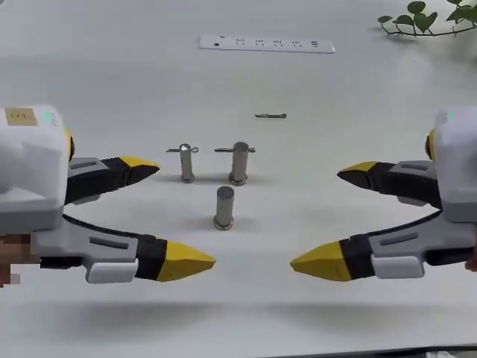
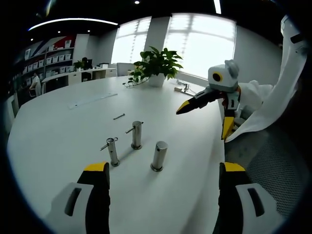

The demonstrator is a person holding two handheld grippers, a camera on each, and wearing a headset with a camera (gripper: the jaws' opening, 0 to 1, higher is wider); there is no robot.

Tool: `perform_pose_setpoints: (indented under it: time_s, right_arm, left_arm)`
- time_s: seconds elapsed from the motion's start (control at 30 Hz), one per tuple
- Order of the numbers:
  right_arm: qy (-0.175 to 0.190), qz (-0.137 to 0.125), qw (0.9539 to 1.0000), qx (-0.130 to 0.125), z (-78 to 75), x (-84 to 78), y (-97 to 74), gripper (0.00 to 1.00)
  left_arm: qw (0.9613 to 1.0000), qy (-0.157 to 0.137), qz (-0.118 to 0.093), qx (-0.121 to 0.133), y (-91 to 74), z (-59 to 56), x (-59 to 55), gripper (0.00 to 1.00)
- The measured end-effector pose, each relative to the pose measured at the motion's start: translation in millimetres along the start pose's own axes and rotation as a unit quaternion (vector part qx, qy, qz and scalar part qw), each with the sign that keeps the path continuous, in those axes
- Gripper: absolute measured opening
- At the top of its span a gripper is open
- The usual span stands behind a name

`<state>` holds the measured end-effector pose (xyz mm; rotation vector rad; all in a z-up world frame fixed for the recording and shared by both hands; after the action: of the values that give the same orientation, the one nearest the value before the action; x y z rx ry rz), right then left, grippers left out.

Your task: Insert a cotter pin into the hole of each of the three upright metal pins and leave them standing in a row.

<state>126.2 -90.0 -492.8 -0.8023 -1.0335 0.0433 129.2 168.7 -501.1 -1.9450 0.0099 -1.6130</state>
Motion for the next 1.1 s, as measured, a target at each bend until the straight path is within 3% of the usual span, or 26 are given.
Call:
perform_pose_setpoints:
  time_s: [0.07, 0.4, 0.53, 0.7, 0.87, 1.1]
  right_arm:
    - [-0.001, 0.001, 1.0, 0.0, -0.1, 0.3, 0.2, 0.93]
    - [-0.013, 0.01, 0.9999, -0.001, -4.1, 7.4, 0.1, 0.92]
    - [-0.027, 0.017, 0.9995, 0.005, -7.1, 12.6, -0.6, 0.93]
    - [-0.048, 0.032, 0.9983, 0.004, -15.1, 21.1, 0.5, 0.91]
    - [-0.076, 0.051, 0.9958, 0.005, -27.0, 30.9, 0.4, 0.89]
    - [-0.12, 0.092, 0.9885, 0.01, -41.9, 43.5, 4.1, 0.87]
  left_arm:
    - [1.0, -0.001, -0.002, 0.008, -1.1, 0.8, 0.1, 0.99]
    - [0.9999, -0.001, 0.005, 0.011, -8.1, -1.7, -3.3, 0.99]
    - [0.9996, -0.003, 0.011, 0.025, -8.7, 0.1, -5.3, 0.99]
    - [0.9994, -0.011, 0.003, 0.033, -7.3, 1.5, -4.6, 0.99]
    - [0.9992, -0.014, 0.003, 0.037, -8.1, 2.5, -5.9, 0.99]
    - [0.9987, -0.024, 0.011, 0.044, -11.7, 3.6, -13.4, 0.99]
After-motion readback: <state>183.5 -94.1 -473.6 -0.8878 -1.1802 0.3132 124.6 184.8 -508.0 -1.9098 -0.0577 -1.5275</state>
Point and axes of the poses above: the centre of the closed fingertips' face, and the gripper's own axes: y roughly forward along the fingers, z roughly to its left, x roughly out of its top, the point moved 9 cm from there along -y, roughly backward along the fingers, and after that the axes turned 8 degrees about y, right-handed, at the moved point
